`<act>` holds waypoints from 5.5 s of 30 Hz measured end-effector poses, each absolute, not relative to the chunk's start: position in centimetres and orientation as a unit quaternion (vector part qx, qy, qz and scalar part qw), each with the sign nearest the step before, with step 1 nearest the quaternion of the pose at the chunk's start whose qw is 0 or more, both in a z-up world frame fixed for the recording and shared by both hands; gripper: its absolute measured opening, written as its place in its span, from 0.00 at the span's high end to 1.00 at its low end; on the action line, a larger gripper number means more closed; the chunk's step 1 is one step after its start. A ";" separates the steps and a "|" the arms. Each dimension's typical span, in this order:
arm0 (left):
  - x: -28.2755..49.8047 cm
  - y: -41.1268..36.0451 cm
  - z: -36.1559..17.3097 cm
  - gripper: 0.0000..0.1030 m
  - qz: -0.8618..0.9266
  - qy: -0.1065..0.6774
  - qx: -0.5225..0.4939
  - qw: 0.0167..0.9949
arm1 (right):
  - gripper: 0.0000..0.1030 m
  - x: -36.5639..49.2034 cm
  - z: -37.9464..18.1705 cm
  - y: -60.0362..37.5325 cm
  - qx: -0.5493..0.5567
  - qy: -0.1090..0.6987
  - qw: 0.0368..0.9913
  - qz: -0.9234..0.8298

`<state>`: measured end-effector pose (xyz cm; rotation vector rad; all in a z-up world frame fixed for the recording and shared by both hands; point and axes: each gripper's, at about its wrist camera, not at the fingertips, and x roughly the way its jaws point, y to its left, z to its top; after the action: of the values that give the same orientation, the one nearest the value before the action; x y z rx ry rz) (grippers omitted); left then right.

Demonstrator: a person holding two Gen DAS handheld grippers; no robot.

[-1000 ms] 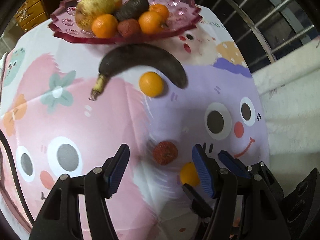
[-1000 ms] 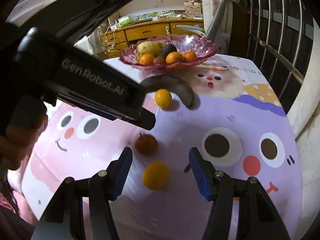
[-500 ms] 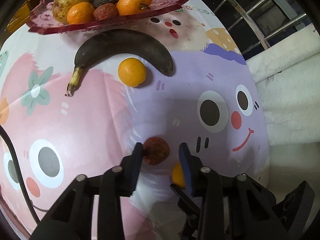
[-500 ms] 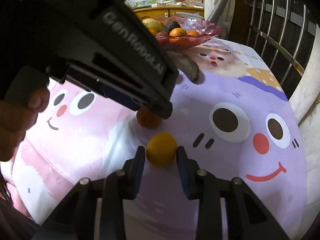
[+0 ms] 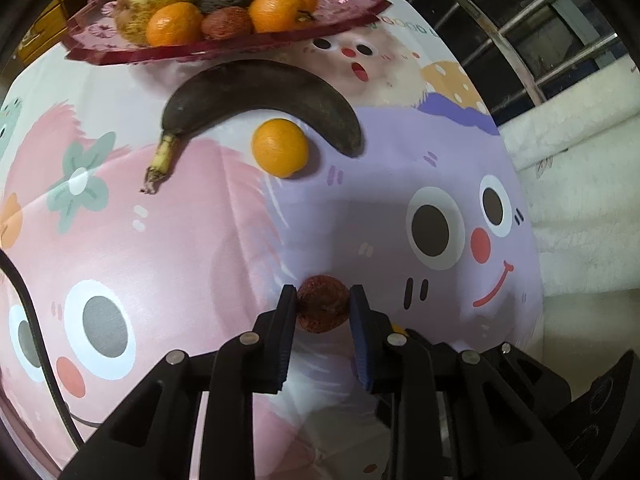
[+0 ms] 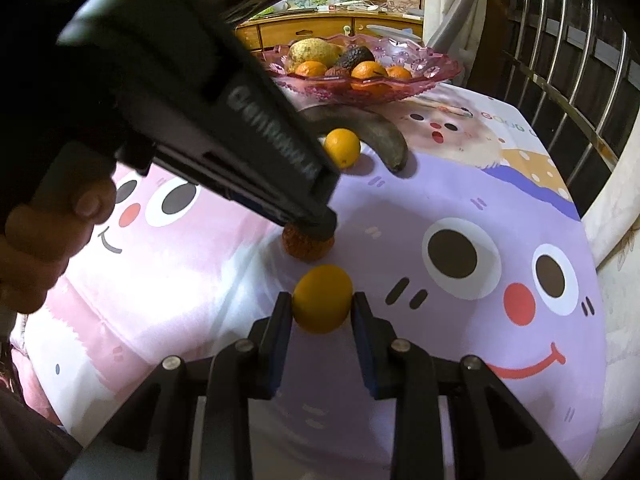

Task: Organize fruits
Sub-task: 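Lower the lychee and mandarin into the pink bowl and open both tools, then move the left tool to the small orange while the right tool reaches the banana, then grasp the small orange with the left tool while the right tool grasps the banana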

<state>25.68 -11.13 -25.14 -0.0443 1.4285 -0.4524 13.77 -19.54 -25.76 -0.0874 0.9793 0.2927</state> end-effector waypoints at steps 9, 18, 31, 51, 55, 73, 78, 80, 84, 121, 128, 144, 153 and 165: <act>27.1 -6.9 -21.0 0.77 -0.188 0.614 -0.057 0.764 | 0.71 15.9 -23.4 -19.7 -0.063 0.452 0.877 0.148; 30.5 -3.0 -16.0 0.77 -0.167 0.539 -0.086 0.821 | 0.71 20.4 -20.4 -18.4 -0.083 0.416 0.892 0.154; 36.1 -0.6 -14.7 0.77 -0.165 0.480 -0.134 0.851 | 0.71 27.5 -18.1 -16.2 -0.066 0.382 0.910 0.147; 36.9 0.1 -16.5 0.48 -0.138 0.489 -0.127 0.852 | 0.55 31.6 -19.0 -16.9 -0.030 0.400 0.906 0.135; 36.0 0.8 -17.2 0.46 -0.125 0.502 -0.124 0.847 | 0.48 30.8 -18.9 -17.7 -0.026 0.404 0.906 0.125; 32.5 -0.6 -21.9 0.45 -0.163 0.547 -0.078 0.817 | 0.47 27.0 -22.3 -20.9 -0.026 0.446 0.886 0.124; 31.5 -2.2 -23.0 0.45 -0.190 0.557 -0.076 0.805 | 0.47 27.5 -23.3 -21.8 -0.017 0.447 0.885 0.126; 31.0 -3.0 -23.4 0.45 -0.195 0.562 -0.071 0.801 | 0.47 27.8 -23.7 -22.0 -0.021 0.447 0.885 0.127; 30.5 -4.5 -24.1 0.45 -0.202 0.569 -0.076 0.793 | 0.47 28.3 -24.5 -22.4 -0.033 0.453 0.881 0.132; 32.0 -8.7 -27.5 0.71 -0.139 0.581 -0.203 0.776 | 0.53 31.0 -27.6 -23.4 -0.085 0.423 0.859 0.276; 31.7 -8.0 -27.3 0.73 -0.134 0.583 -0.210 0.773 | 0.53 31.2 -27.6 -23.3 -0.083 0.428 0.857 0.273; 30.0 -2.0 -25.3 0.73 -0.090 0.554 -0.231 0.795 | 0.66 31.4 -27.7 -19.9 -0.133 0.415 0.863 0.255; 28.8 0.1 -24.7 0.73 -0.078 0.545 -0.236 0.801 | 0.70 30.4 -27.4 -19.4 -0.145 0.415 0.865 0.243; 27.5 3.1 -22.7 0.73 -0.064 0.536 -0.222 0.812 | 0.70 26.8 -26.0 -18.7 -0.147 0.421 0.870 0.211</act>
<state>27.52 3.08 -22.75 -0.4744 1.1458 -0.1361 26.81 -18.68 -25.96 -0.3075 0.8814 0.4422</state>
